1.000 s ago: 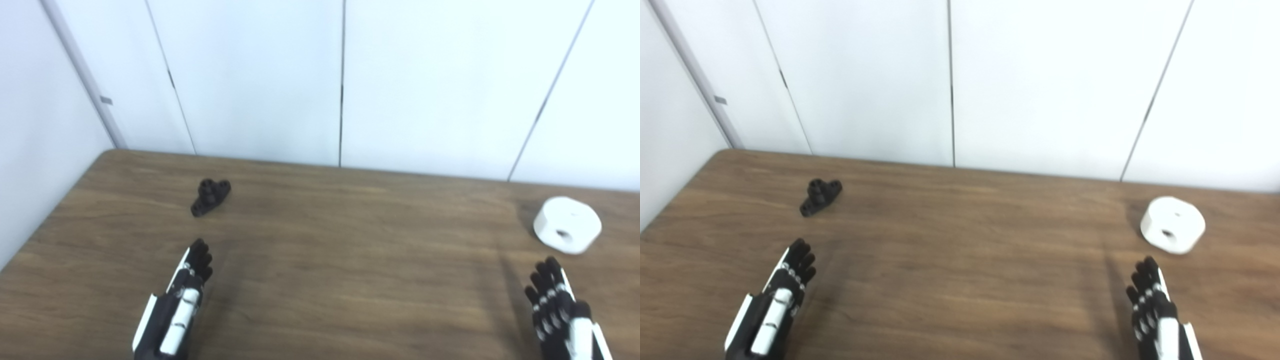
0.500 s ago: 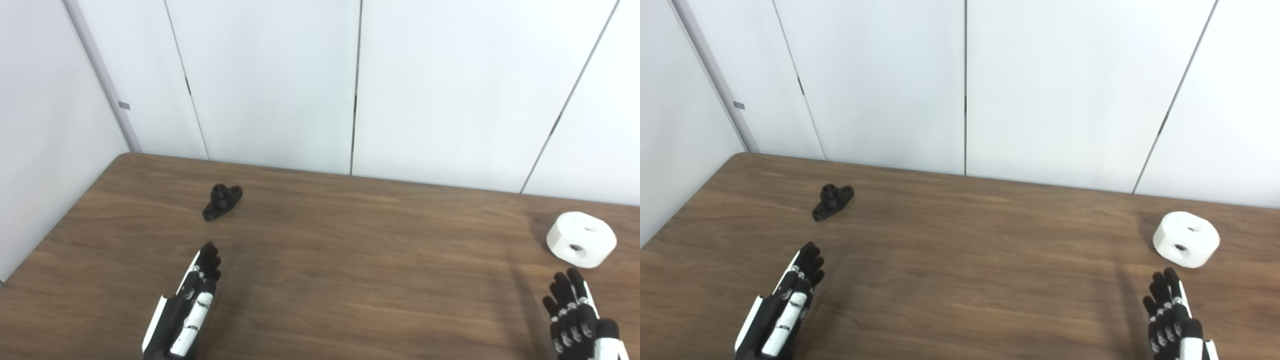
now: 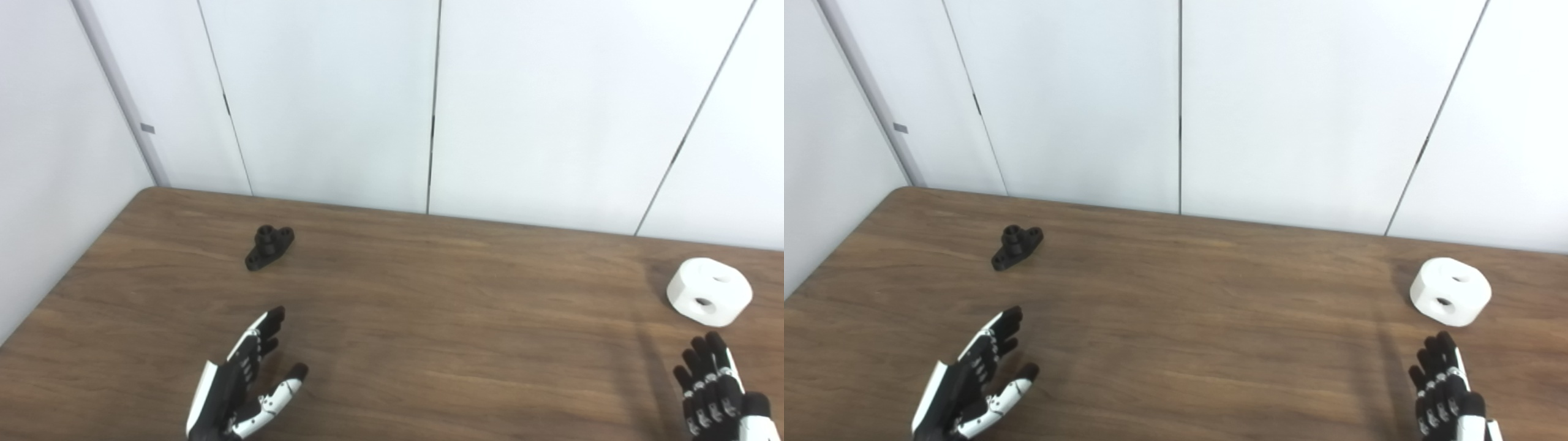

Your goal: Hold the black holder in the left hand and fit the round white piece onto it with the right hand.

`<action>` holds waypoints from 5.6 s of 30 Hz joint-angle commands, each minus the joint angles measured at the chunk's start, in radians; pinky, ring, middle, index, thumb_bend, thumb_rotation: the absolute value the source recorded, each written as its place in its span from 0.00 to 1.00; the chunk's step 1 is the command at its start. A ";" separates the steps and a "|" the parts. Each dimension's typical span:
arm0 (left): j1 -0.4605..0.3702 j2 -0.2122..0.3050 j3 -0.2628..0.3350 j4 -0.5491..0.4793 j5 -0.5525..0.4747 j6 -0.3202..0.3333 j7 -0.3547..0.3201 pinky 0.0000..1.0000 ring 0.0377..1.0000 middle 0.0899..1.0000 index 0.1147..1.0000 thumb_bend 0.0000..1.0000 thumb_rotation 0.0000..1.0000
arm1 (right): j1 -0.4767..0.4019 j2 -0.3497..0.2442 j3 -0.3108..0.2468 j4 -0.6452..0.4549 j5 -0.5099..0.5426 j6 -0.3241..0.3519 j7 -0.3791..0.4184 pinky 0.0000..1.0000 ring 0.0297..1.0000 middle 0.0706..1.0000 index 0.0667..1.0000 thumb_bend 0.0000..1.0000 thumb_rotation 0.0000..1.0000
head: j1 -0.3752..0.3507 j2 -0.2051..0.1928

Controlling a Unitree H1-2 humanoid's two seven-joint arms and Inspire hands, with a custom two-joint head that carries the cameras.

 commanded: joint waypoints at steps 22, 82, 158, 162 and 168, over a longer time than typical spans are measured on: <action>-0.312 0.187 0.042 -0.024 0.299 0.343 0.016 1.00 1.00 0.99 0.91 0.92 0.54 | 0.142 -0.005 0.013 0.059 0.009 -0.058 0.038 1.00 0.99 0.95 0.93 0.54 1.00 | -0.036 0.014; -0.763 0.254 -0.130 0.728 0.603 0.393 0.242 1.00 1.00 0.93 0.69 0.89 0.45 | 0.143 -0.013 0.011 0.067 0.104 -0.022 0.122 1.00 1.00 1.00 1.00 0.55 0.63 | -0.084 0.016; -0.760 0.250 -0.168 0.845 0.494 0.329 0.358 0.91 0.91 0.79 0.42 0.52 0.04 | 0.153 -0.003 0.007 0.055 0.087 -0.046 0.090 1.00 1.00 0.99 1.00 0.57 0.85 | -0.086 0.036; -0.759 0.251 -0.176 0.842 0.489 0.332 0.351 0.91 0.92 0.79 0.42 0.52 0.04 | 0.149 -0.001 0.006 0.056 0.088 -0.044 0.087 1.00 1.00 0.99 1.00 0.57 0.85 | -0.089 0.039; -0.748 0.250 -0.178 0.815 0.476 0.334 0.322 0.85 0.89 0.77 0.42 0.52 0.04 | 0.146 0.001 0.011 0.055 0.078 -0.040 0.083 1.00 1.00 0.99 1.00 0.57 0.87 | -0.101 0.045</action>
